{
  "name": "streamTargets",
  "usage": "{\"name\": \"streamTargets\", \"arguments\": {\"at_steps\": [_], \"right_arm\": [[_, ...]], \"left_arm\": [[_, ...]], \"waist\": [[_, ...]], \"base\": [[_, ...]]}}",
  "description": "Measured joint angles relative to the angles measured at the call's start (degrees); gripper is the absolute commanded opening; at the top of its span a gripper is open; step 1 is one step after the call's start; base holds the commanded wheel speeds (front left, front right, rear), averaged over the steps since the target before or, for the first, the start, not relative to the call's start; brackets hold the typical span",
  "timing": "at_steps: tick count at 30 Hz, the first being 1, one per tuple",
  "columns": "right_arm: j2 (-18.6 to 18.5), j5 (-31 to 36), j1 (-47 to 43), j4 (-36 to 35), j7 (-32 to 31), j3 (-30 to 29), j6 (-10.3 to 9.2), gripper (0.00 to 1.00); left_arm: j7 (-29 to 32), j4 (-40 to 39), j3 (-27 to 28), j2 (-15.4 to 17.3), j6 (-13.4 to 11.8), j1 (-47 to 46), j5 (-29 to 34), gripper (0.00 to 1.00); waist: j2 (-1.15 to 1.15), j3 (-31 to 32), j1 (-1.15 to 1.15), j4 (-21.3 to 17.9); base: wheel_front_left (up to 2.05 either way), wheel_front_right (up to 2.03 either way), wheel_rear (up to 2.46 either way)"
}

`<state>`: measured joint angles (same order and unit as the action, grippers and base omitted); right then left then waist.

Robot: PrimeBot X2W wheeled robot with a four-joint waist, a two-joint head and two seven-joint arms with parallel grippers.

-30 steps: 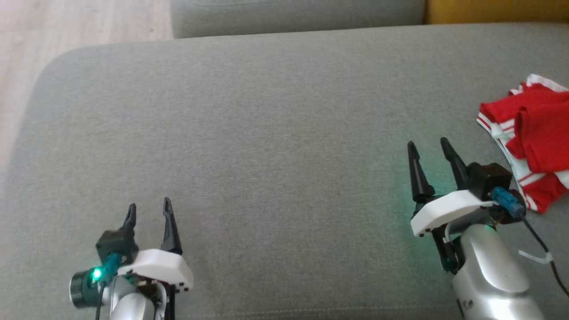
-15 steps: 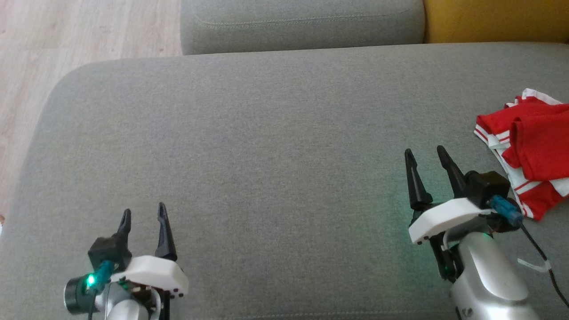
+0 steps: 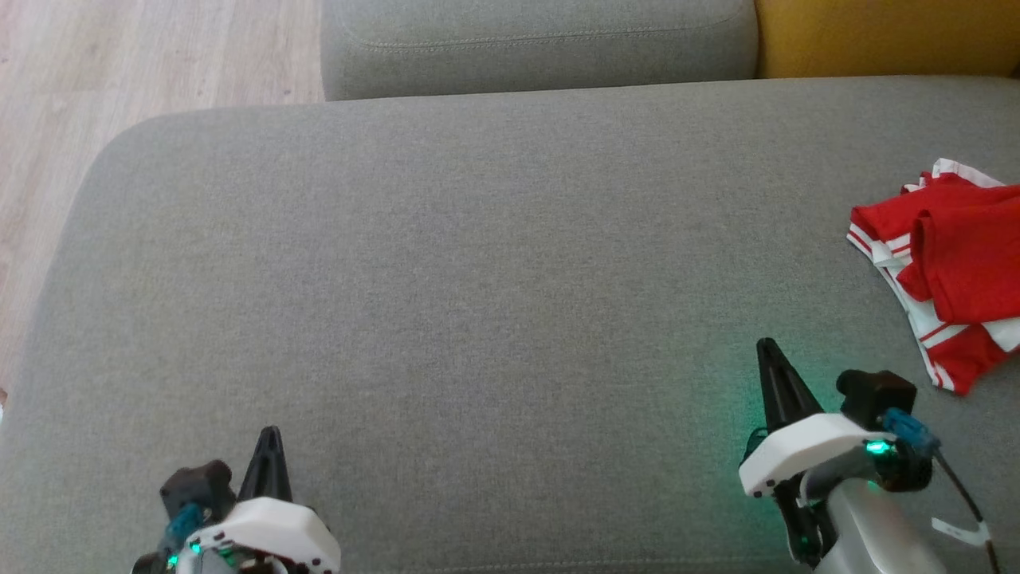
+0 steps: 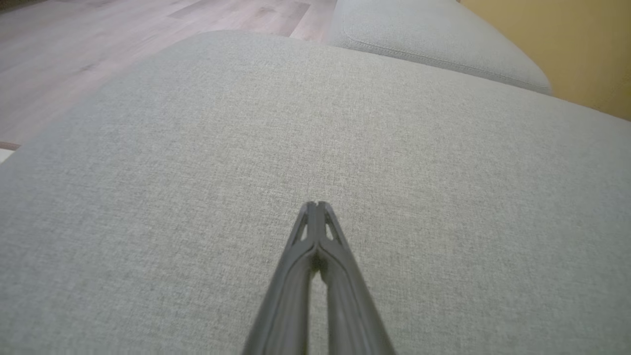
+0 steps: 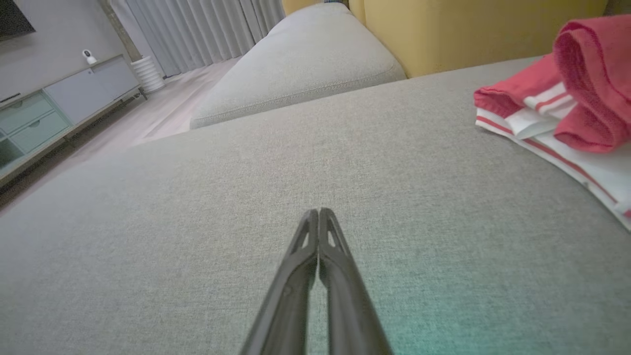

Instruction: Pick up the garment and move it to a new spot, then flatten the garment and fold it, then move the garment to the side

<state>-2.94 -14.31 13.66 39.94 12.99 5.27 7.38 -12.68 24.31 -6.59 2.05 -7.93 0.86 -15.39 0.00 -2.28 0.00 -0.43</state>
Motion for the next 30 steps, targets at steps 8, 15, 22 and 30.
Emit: {"name": "streamTargets", "arguments": {"at_steps": [8,15,22,30], "right_arm": [[0.0,-5.4,-0.1,-1.6,-1.5,-0.6,0.00,0.00],[0.0,-9.9,-0.2,-3.0,-2.4,-1.5,0.00,0.00],[0.0,-14.5,-0.5,-4.4,-3.4,-2.2,0.00,0.00],[0.1,-19.8,-1.6,-5.9,-5.0,-3.1,0.00,0.00]], "left_arm": [[1.1,-0.4,0.5,0.0,1.0,0.0,-5.3,0.00],[2.2,-0.9,1.4,0.0,1.9,0.0,-9.7,0.00],[3.4,-1.5,1.9,0.0,3.0,-0.2,-14.3,0.00],[4.6,-2.0,2.6,0.0,3.9,-0.4,-19.4,0.00]], "waist": [[0.00,0.1,0.00,0.0],[0.00,0.3,0.00,0.1],[0.00,0.4,0.00,0.1],[0.00,0.5,0.00,0.1]], "base": [[0.00,0.00,0.00],[0.00,0.00,0.00],[0.00,0.00,0.00],[0.00,0.00,0.00]]}}
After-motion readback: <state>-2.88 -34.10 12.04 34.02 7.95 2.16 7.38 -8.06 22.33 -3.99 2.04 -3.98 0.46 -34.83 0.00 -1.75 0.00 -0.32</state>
